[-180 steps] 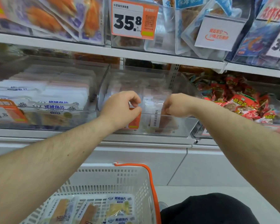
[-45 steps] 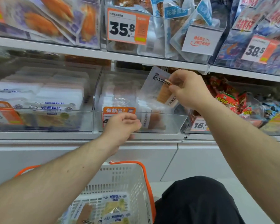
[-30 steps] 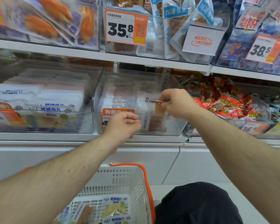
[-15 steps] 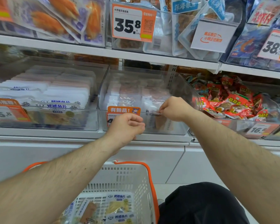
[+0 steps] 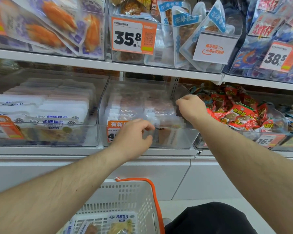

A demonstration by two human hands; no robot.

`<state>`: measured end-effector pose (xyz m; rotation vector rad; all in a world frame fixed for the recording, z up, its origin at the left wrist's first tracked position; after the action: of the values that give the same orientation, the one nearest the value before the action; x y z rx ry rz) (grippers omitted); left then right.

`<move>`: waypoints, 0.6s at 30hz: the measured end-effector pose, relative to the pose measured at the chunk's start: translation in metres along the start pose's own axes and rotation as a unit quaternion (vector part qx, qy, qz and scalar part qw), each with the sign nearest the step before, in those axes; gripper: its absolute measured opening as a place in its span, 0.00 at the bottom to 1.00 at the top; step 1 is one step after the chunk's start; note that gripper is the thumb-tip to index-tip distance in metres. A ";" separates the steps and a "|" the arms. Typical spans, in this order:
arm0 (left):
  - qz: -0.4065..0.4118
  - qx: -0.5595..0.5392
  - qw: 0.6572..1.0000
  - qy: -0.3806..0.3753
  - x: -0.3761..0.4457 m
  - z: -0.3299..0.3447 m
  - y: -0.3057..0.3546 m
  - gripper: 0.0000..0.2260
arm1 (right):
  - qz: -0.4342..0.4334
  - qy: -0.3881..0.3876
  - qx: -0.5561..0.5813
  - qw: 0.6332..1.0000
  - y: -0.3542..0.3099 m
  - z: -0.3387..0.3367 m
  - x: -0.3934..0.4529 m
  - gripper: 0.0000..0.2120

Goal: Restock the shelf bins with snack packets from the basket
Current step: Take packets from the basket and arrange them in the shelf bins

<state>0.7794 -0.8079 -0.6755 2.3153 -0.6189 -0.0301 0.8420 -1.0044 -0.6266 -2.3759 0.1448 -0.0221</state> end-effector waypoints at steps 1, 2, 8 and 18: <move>0.023 0.071 0.997 0.007 0.005 -0.004 0.009 0.10 | 0.040 0.003 0.064 0.997 0.010 -0.002 0.003 0.07; 0.042 0.137 0.990 0.009 0.011 -0.007 0.018 0.13 | 0.083 -0.029 0.114 0.990 0.021 0.005 0.006 0.11; -0.010 0.326 0.937 -0.124 0.065 0.009 0.017 0.36 | 0.167 -0.219 0.238 0.932 0.060 0.059 0.059 0.42; -0.006 0.329 0.927 -0.182 0.075 0.020 0.005 0.23 | 0.157 -0.167 0.302 0.925 0.063 0.067 0.082 0.27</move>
<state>0.8396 -0.8569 -0.6750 2.9990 -0.9039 -0.3075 0.9213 -1.0126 -0.7203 -1.6861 0.3045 0.4291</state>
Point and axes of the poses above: each hand's wrist, its own x-axis towards the middle knuckle, its own z-axis out of the palm, y = z × x, the point moved 8 cm from there along x, towards the middle knuckle, and after that the axes turned 14 degrees about -y, right-handed, at the moved point
